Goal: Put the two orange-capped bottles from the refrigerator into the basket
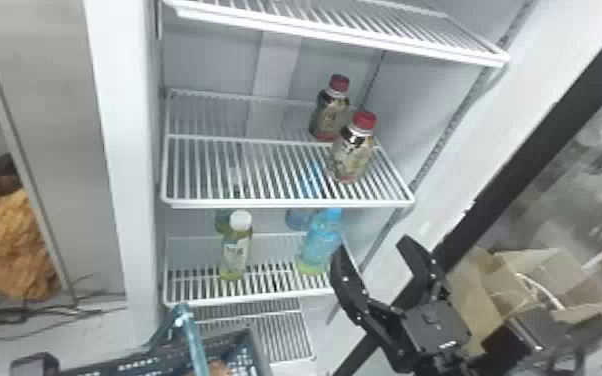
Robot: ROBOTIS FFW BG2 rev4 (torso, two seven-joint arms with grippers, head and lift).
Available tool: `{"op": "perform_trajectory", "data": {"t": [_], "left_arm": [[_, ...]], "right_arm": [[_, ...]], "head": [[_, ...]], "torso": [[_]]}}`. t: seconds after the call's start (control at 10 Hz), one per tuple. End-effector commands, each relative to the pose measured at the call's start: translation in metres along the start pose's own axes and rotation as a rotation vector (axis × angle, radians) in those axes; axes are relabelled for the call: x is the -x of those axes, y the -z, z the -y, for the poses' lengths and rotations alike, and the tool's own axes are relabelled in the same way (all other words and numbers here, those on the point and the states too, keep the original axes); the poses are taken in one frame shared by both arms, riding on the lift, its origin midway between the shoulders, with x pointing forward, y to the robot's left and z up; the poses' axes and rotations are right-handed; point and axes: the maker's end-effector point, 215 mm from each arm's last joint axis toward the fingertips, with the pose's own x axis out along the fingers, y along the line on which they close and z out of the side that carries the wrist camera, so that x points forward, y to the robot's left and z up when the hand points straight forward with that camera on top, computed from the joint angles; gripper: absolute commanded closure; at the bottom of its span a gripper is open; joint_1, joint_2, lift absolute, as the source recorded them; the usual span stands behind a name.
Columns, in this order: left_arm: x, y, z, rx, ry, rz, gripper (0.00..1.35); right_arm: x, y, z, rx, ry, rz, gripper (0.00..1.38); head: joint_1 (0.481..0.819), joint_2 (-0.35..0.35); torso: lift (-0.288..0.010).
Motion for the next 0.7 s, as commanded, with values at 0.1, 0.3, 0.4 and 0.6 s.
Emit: {"op": "perform_trajectory", "data": {"t": [0.1,0.3,0.4,0.6], "left_arm": [[-0.0003,-0.0009,0.0005,-0.002,0.001,0.000,1.21],[-0.0003,-0.0009,0.0005,-0.002,0.001,0.000,1.21],[-0.0003,-0.0009,0.0005,-0.002,0.001,0.000,1.21],[-0.0003,-0.0009,0.0005,-0.002,0.001,0.000,1.21]], "right_arm": [[0.0001,-0.0001,-0.0002,0.000,0.000,0.003,0.11],[0.0001,-0.0016,-0.0002,0.001,0.000,0.007,0.11],[0.0001,-0.0023,-0.0002,0.001,0.000,0.010,0.11],[0.0003,-0.0025,0.0001,0.002,0.001,0.012,0.11]], "head": [[0.695,-0.350],[0.695,-0.350],[0.695,-0.350],[0.695,-0.350]], "torso": [[-0.040],[-0.040],[-0.040],[-0.040]]}}
